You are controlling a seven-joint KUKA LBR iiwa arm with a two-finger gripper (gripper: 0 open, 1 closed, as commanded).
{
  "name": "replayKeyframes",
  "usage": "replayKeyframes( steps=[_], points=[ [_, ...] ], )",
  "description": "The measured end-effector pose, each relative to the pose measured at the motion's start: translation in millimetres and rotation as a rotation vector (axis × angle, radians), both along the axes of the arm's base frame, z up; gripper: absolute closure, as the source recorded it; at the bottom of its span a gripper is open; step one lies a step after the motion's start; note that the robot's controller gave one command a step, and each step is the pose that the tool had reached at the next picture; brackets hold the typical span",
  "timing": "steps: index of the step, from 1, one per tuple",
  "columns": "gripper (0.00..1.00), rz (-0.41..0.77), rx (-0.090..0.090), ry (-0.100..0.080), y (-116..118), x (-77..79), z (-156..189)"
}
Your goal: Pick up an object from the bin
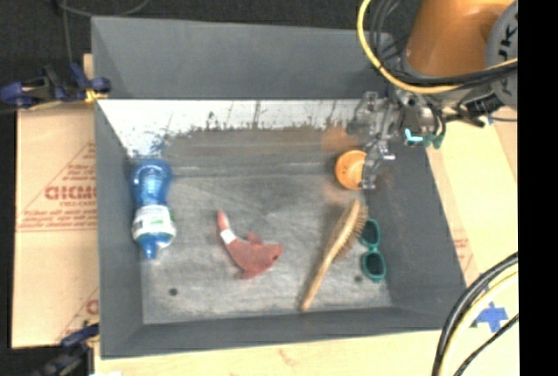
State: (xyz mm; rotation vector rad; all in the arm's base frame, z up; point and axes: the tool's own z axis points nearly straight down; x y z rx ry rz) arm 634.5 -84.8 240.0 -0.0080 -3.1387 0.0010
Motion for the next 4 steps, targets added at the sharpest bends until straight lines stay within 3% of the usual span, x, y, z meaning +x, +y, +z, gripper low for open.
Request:
replayKeyframes(
  steps=[1, 2, 3, 4],
  points=[
    [0.0, 0.002, -0.002, -0.009, 0.1, 1.4, 5.2],
    [0.0, 0.209, -0.002, -0.014, -4.9, -19.7, -39.1],
    [0.0, 0.465, 0.002, -0.001, -45.4, -95.1, -80.0],
    [0.0, 0.642, -0.002, -0.007, -37.0, -78.5, -96.4]
  ],
)
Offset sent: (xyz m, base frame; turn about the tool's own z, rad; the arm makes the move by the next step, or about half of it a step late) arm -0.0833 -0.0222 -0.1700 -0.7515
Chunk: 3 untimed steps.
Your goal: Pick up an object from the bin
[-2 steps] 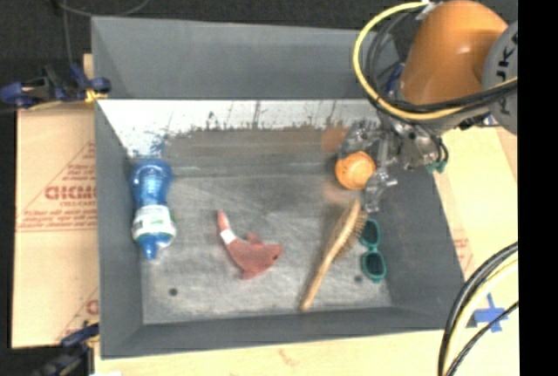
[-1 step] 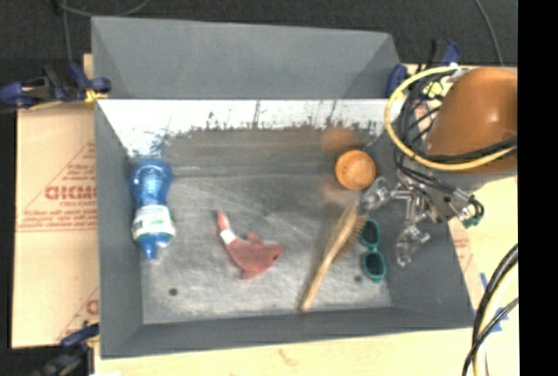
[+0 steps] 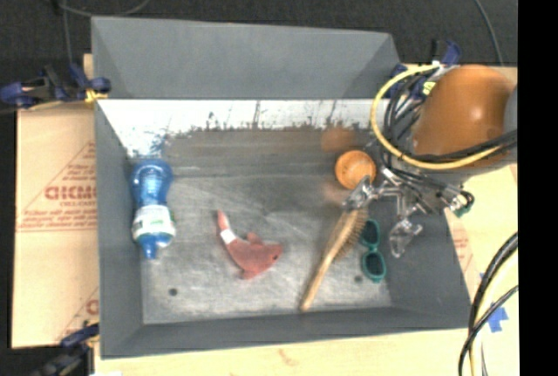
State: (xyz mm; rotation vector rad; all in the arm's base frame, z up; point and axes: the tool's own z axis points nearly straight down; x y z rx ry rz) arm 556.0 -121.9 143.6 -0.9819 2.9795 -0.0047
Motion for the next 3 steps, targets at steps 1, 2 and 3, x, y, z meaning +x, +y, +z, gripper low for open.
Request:
replayKeyframes(
  steps=[1, 2, 3],
  points=[
    [0.0, 0.297, -0.002, -0.004, 13.3, 5.8, -61.2],
    [1.0, 0.346, -0.005, -0.001, 22.6, 16.9, -69.0],
    [1.0, 0.346, -0.005, -0.001, 22.8, 16.9, -69.3]
  ],
)
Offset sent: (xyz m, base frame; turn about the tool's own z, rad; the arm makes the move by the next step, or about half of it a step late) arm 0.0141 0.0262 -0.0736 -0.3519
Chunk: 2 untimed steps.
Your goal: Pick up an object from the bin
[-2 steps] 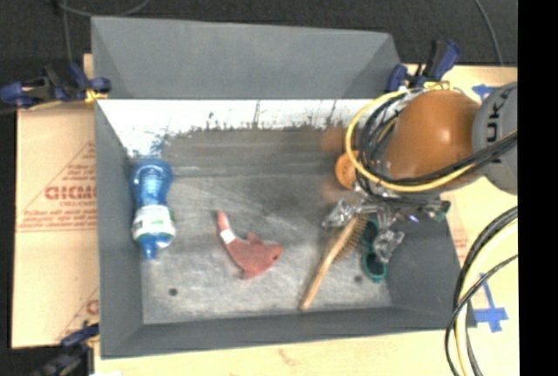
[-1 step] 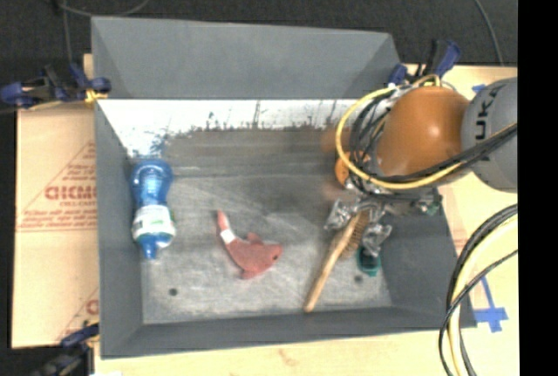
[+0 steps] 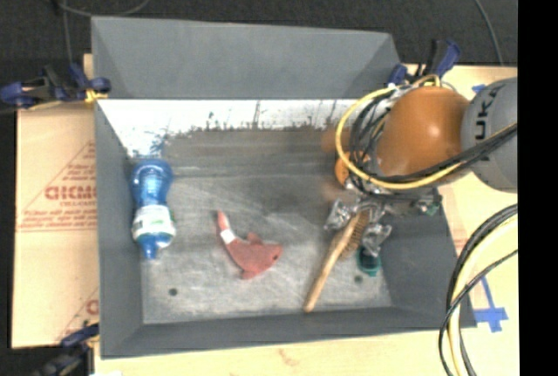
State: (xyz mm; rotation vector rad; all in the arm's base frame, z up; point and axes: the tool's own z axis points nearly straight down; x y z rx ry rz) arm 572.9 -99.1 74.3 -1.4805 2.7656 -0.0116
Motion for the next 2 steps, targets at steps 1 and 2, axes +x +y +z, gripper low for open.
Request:
replayKeyframes(
  steps=[1, 2],
  points=[
    [1.0, -0.002, 0.001, 0.001, -0.1, -0.5, 3.5],
    [1.0, -0.003, 0.004, 0.008, 0.5, -2.0, 14.3]
  ],
)
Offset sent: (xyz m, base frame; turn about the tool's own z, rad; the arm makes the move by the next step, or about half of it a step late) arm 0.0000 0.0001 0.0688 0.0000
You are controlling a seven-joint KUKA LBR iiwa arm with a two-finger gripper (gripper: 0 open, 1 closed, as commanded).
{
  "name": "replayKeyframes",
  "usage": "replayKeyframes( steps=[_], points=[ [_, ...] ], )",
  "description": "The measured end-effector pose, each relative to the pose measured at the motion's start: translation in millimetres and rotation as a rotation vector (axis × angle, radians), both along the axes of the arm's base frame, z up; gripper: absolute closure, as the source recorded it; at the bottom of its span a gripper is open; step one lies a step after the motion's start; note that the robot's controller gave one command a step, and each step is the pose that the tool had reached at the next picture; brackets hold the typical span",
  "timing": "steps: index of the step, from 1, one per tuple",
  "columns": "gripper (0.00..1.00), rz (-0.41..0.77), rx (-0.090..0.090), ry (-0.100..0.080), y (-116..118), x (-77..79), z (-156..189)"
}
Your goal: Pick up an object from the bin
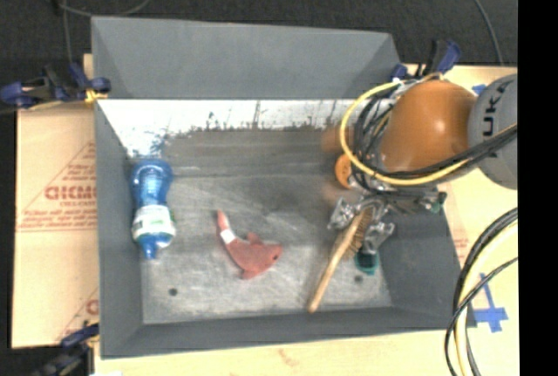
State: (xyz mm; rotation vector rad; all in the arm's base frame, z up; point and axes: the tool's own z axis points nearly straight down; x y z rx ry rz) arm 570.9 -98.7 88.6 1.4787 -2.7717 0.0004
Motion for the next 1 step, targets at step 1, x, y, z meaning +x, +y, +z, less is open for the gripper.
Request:
replayKeyframes(
  steps=[1],
  points=[
    [1.0, 0.001, 0.001, 0.003, 0.8, -0.6, 20.4]
  ],
)
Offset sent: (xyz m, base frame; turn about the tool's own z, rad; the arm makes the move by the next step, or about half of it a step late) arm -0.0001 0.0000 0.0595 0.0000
